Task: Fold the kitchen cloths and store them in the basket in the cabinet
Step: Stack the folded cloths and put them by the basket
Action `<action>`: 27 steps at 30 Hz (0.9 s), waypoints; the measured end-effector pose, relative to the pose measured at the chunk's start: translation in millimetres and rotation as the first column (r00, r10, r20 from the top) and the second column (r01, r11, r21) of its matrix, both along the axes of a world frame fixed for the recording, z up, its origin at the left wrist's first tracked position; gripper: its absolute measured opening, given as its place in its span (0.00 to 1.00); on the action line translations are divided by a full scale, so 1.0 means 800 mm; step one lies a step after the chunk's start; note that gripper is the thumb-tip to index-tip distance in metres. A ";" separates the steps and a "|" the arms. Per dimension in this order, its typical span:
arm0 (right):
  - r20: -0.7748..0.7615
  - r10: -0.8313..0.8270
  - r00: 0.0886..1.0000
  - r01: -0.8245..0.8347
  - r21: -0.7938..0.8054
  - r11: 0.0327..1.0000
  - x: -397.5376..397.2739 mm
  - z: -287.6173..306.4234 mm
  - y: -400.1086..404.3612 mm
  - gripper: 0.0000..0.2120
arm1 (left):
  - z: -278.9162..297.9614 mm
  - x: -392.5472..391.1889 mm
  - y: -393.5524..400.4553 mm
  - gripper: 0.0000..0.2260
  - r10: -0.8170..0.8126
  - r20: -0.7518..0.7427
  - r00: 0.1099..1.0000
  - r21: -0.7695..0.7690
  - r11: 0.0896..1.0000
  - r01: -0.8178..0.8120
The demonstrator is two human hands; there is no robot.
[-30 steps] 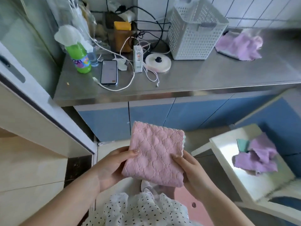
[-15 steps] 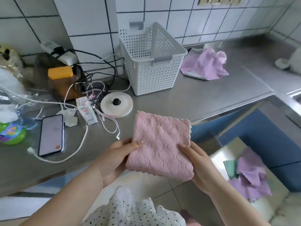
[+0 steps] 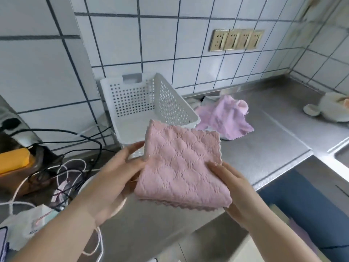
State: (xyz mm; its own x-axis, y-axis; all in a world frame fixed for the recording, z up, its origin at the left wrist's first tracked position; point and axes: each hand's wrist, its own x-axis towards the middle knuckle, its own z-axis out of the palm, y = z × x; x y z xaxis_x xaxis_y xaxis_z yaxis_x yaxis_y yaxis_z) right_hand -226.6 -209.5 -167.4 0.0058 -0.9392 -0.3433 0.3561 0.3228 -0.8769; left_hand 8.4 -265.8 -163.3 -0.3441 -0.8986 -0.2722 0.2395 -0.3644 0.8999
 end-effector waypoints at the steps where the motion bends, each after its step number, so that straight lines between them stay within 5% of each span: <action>1: 0.000 0.023 1.000 -0.023 -0.021 1.000 -0.007 0.010 -0.019 0.17 | 0.007 -0.003 -0.015 0.20 -0.013 -0.003 1.000 -0.022 1.000 0.013; 9: -0.108 0.215 0.971 -0.228 -0.129 0.965 -0.029 0.062 -0.174 0.17 | 0.060 -0.021 -0.118 0.21 0.134 -0.011 0.991 -0.069 0.988 -0.135; 12: -0.125 0.323 0.938 -0.335 -0.087 0.938 -0.035 0.070 -0.253 0.20 | 0.067 -0.036 -0.160 0.25 0.209 -0.033 0.977 -0.041 0.977 -0.210; 16: -0.066 0.385 0.921 -0.381 0.065 0.922 -0.023 0.065 -0.350 0.12 | 0.058 -0.061 -0.216 0.16 0.307 -0.110 0.945 0.118 0.949 -0.294; 20: -0.005 0.394 0.919 -0.384 0.218 0.897 0.008 0.042 -0.429 0.12 | 0.021 -0.071 -0.259 0.16 0.560 -0.014 0.828 0.350 0.778 -0.521; 27: -0.169 0.471 0.866 -0.389 0.365 0.846 0.053 -0.032 -0.493 0.09 | -0.045 -0.080 -0.297 0.21 0.805 -0.015 0.593 0.580 0.490 -0.651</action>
